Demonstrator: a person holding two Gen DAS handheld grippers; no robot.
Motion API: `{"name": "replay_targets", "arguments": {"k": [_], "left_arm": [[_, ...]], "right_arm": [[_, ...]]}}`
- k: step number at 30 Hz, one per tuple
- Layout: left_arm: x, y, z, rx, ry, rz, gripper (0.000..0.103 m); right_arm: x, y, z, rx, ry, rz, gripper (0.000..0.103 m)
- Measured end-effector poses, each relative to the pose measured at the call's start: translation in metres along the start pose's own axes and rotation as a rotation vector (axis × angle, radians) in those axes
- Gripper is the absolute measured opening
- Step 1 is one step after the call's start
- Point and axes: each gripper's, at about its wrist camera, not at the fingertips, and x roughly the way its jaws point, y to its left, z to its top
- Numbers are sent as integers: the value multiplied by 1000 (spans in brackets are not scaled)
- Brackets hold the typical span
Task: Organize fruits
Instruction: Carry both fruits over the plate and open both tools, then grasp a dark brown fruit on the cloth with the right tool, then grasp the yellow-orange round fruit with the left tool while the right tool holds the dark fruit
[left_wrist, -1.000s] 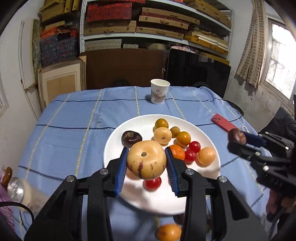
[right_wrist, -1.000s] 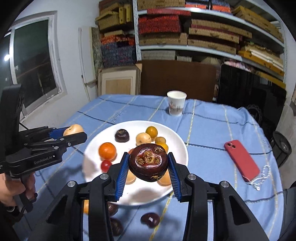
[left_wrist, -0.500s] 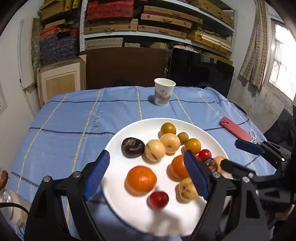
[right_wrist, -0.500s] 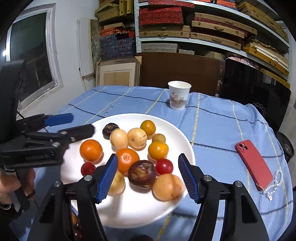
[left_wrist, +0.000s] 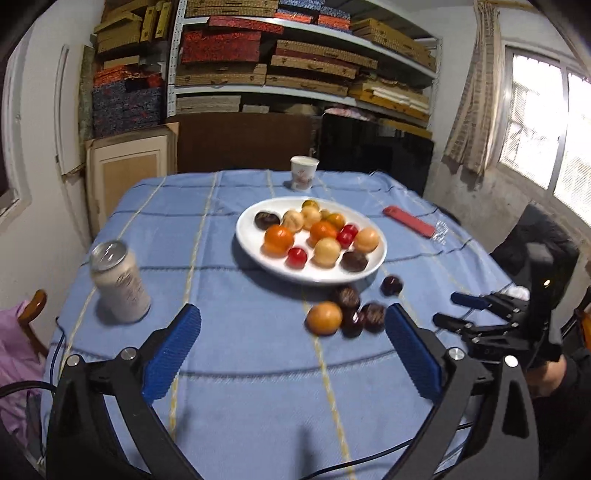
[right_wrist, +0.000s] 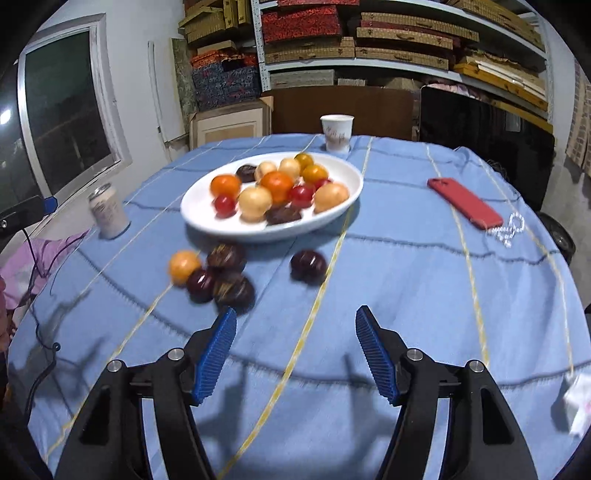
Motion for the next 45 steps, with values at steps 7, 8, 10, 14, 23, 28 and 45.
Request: {"name": "replay_targets", "arguments": {"k": [7,8,10,14,23,28,45], "left_arm": [[-5,-10,-33,-37,58,-33,98],[-7,-11,-36,-37,56,-36,98],[-11,-12,-40,-38,55,-39,98],[-17,-7,-45,-37,57,-20,98],[1,5,-29,-48,60,2,98],[34,1,-1,-11,53,16,98],[160,-25,-2,51,247,88,99]], "right_arm": [[35,-1,31,46,25,-74,68],[43,-2,34,52,35,-80,68],[60,-5,43,57,52,-106,67],[86,-9,51,66,86,-141,66],[92,-2,44,52,113,-101,34],[48,6,23,64,51,-34,35],[15,17,-1,29,-51,43,35]]}}
